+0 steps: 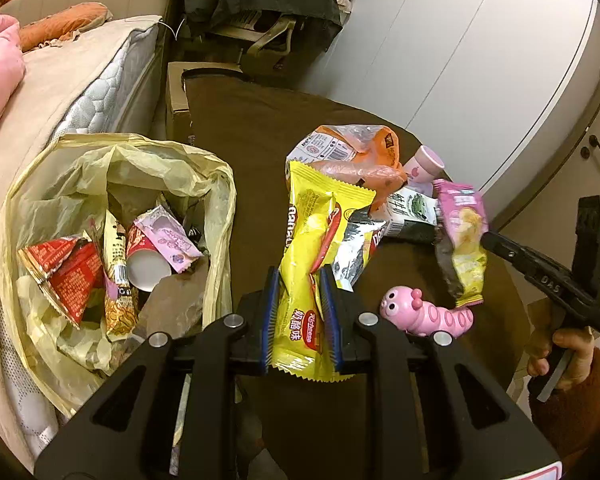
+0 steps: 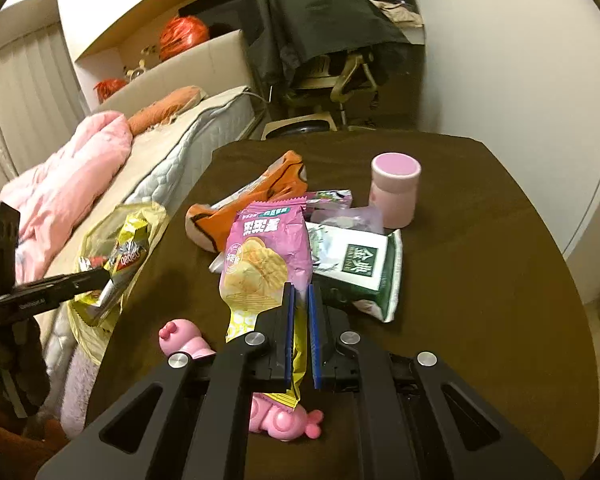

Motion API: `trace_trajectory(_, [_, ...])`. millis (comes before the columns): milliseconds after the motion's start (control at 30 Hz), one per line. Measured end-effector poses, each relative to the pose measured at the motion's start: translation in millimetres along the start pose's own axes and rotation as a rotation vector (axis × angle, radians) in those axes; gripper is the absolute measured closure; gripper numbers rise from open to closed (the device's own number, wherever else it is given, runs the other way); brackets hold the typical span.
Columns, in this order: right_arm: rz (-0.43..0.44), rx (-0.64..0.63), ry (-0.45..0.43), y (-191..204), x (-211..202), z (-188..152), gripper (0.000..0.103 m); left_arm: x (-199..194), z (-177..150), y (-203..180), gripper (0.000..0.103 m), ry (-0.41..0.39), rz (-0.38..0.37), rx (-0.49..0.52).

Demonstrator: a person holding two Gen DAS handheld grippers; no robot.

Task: Collect trash
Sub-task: 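Carry the wafer packet and pink chip bag over the yellow bag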

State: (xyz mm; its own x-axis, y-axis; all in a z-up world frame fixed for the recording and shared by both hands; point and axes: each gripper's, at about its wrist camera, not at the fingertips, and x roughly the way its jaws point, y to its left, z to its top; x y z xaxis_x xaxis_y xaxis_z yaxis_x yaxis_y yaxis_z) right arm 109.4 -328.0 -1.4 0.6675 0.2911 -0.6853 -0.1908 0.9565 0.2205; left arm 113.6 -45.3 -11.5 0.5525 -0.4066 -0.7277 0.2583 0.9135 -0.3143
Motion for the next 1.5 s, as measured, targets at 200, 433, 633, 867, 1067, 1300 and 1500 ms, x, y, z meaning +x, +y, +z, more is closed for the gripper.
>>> trace_trajectory(200, [-0.062, -0.023, 0.045, -2.1, 35.7, -4.9, 0.086, 2.8, -7.4, -5.2, 0.083, -0.005, -0.013, -0.011])
trace_trajectory(433, [0.041, -0.013, 0.042, 1.7, 42.3, -10.1, 0.05, 16.1, -10.0, -9.0, 0.083, 0.022, 0.001, -0.012])
trace_trajectory(633, [-0.023, -0.057, 0.077, 6.2, 54.9, -9.5, 0.049, 22.3, -10.1, -16.5, 0.083, 0.034, 0.009, 0.013])
trace_trajectory(867, [-0.021, 0.023, 0.09, -11.5, 59.3, -13.5, 0.057, 23.8, -13.7, -19.8, 0.083, 0.042, 0.007, 0.02])
trace_trajectory(1067, [-0.007, 0.055, 0.052, -21.8, 40.0, -14.0, 0.092, 23.4, -16.7, -19.4, 0.083, 0.046, -0.001, 0.018])
trace_trajectory(1300, [0.002, 0.035, 0.009, -18.8, 16.3, -9.7, 0.095, 18.4, -17.2, -23.0, 0.083, 0.036, -0.009, 0.023])
trace_trajectory(1500, [0.004, -0.009, -0.044, -2.1, -8.1, 1.9, 0.095, 1.4, -12.6, -25.1, 0.083, -0.003, -0.01, 0.032])
